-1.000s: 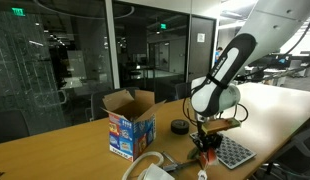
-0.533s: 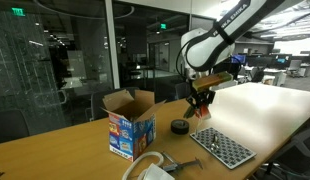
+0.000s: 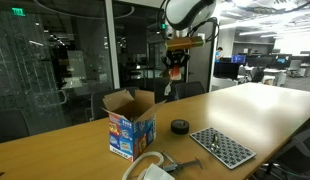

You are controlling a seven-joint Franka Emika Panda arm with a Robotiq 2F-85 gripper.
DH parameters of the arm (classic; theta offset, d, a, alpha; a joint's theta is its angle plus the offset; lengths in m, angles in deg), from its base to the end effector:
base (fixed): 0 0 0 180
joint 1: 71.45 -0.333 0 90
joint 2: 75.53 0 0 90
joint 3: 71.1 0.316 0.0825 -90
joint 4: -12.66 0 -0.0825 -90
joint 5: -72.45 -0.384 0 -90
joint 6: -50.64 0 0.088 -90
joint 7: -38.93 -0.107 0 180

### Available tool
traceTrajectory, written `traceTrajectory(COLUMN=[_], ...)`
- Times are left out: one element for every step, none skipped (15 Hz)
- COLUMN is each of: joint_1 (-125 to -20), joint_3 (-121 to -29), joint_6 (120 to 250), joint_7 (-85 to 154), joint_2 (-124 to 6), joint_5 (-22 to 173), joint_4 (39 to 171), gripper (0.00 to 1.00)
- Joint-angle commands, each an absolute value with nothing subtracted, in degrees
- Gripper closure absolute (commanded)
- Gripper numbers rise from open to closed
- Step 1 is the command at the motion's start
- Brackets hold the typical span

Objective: Pick the stuffed object and put it in the box

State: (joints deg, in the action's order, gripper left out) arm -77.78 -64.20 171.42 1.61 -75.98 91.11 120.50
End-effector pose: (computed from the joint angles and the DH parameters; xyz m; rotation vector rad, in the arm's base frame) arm 0.5702 0.1188 0.5322 2.8991 -0.4167 0.4991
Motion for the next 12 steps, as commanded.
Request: traceTrajectory(joint_1=[-78.95, -79.35, -79.69, -79.94, -80.17, -80.38, -80.64, -80.88, -81.08, -81.26, -81.42, -81.54], joint_3=[-63.48, -63.49, -63.47, -63.40, -63.31, -63.10, -62.94, -62.77, -62.56, -62.42, -62.28, -62.13], joint_6=[172.98, 174.25, 175.95, 178.11, 179.96, 181.62, 182.70, 183.34, 183.71, 183.80, 183.56, 183.46], joint_7=[-1.08, -0.71, -0.08, 0.85, 1.69, 2.71, 3.57, 4.60, 5.57, 6.50, 7.34, 8.06], joint_2=[-66.96, -65.17, -63.43, -61.64, -59.91, -57.95, -56.31, -54.73, -53.25, -52.01, -50.94, -50.00], joint_5=[86.63, 84.60, 82.17, 79.13, 76.30, 73.34, 70.91, 68.67, 66.50, 64.61, 62.90, 61.32], joint_4=[108.36, 106.82, 105.62, 104.76, 103.88, 102.98, 102.09, 101.27, 100.60, 99.92, 99.34, 98.97], gripper=[0.83, 0.83, 0.83, 0.83, 0.83, 0.83, 0.83, 0.83, 0.83, 0.83, 0.83, 0.83])
